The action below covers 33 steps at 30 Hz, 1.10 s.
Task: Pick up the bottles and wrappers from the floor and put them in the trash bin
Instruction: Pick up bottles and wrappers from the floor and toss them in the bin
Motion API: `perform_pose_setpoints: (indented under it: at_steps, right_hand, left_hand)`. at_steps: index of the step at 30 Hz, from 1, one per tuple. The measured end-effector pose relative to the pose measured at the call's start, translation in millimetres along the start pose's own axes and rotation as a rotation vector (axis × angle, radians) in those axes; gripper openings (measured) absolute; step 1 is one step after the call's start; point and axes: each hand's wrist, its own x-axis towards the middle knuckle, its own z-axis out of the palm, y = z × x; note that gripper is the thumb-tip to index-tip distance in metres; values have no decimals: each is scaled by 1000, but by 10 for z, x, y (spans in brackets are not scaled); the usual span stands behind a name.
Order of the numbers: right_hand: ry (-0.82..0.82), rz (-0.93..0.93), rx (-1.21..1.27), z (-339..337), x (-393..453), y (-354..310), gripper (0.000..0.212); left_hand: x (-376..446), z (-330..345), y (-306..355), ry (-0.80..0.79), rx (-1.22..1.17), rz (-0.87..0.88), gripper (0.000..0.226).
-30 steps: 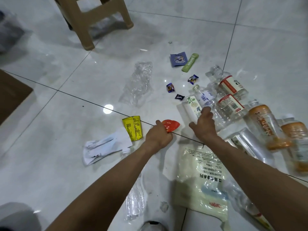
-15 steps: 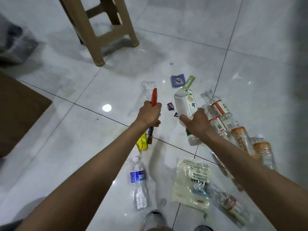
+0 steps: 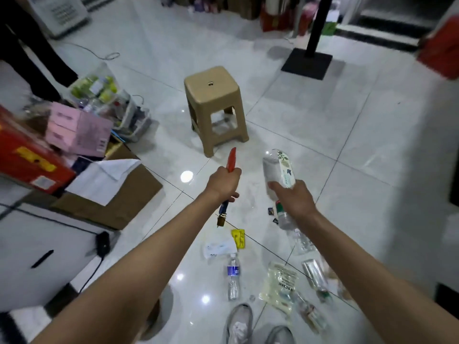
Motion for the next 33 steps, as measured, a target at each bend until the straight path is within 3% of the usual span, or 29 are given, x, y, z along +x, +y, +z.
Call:
perform_pose_setpoints:
  at_steps: [7, 13, 16, 23, 29, 33]
  right_hand:
    - [-60, -97, -21, -330, -1031, -1293, 66]
    - [-209, -285, -25, -437, -1958, -2063, 54]
    - [-255, -379, -21, -326, -2381, -2356, 54]
    - [-458, -426, -30, 390, -3402, -2801, 59]
    - [-673, -532, -41, 1320, -4304, -2942, 33]
    - [-822, -524, -62, 1942, -4941, -2911, 55]
  left_hand:
    - [-1189, -926, 811, 81, -148, -4, 36]
    - [-2141, -1695, 1144, 168, -377, -2, 29]
    - [-2572, -2036, 1192, 237, -466, 39, 36]
    - [-3624, -2932, 887, 381, -534, 125, 30]
    - [-4290, -3837, 307, 563, -575, 163, 38]
    - [-4624, -4370, -210, 646, -601, 136, 29]
